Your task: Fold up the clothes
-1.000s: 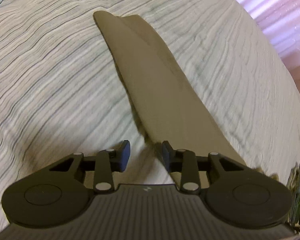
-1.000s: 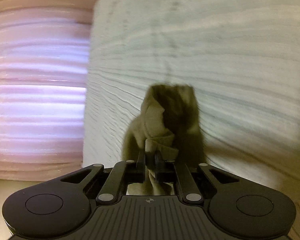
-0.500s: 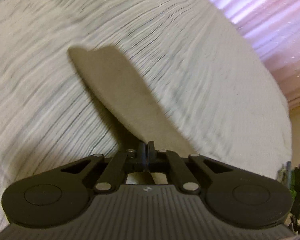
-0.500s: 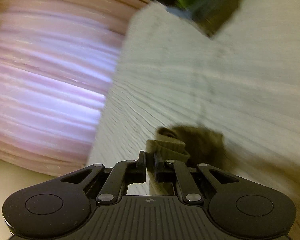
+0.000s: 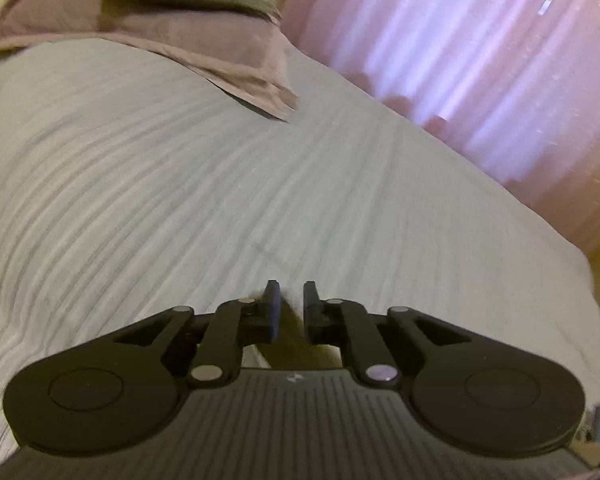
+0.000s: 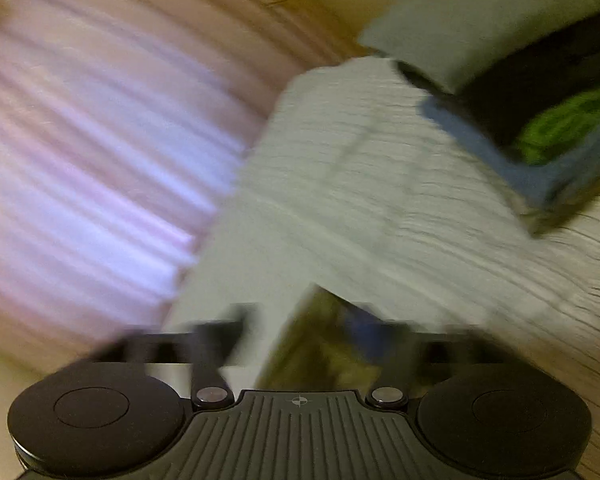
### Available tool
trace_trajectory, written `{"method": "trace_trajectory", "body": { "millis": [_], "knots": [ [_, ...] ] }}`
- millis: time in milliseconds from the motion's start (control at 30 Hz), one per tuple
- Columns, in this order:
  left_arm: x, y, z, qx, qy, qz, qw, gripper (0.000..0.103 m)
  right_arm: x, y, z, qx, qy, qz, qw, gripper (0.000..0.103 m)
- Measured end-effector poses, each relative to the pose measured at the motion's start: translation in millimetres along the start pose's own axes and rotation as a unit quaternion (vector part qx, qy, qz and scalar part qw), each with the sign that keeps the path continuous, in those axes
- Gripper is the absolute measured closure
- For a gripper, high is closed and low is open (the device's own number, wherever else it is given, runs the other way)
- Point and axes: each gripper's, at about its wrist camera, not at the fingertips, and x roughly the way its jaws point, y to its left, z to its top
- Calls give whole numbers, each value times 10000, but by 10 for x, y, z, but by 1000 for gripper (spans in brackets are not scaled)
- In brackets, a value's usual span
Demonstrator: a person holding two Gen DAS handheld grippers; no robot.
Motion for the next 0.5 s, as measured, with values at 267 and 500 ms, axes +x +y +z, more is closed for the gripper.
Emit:
{"method": "trace_trajectory", "body": {
  "millis": [267, 500],
  "knots": [
    [12, 636, -1003, -439, 1157, 470, 9912, 84, -379, -947, -765, -492, 1000, -711, 9912, 45],
    [-297, 1053, -1944, -1554, 1674, 632, 9715, 79, -411, -1074, -1513, -2940, 1643, -1338, 9320, 46]
  ]
}}
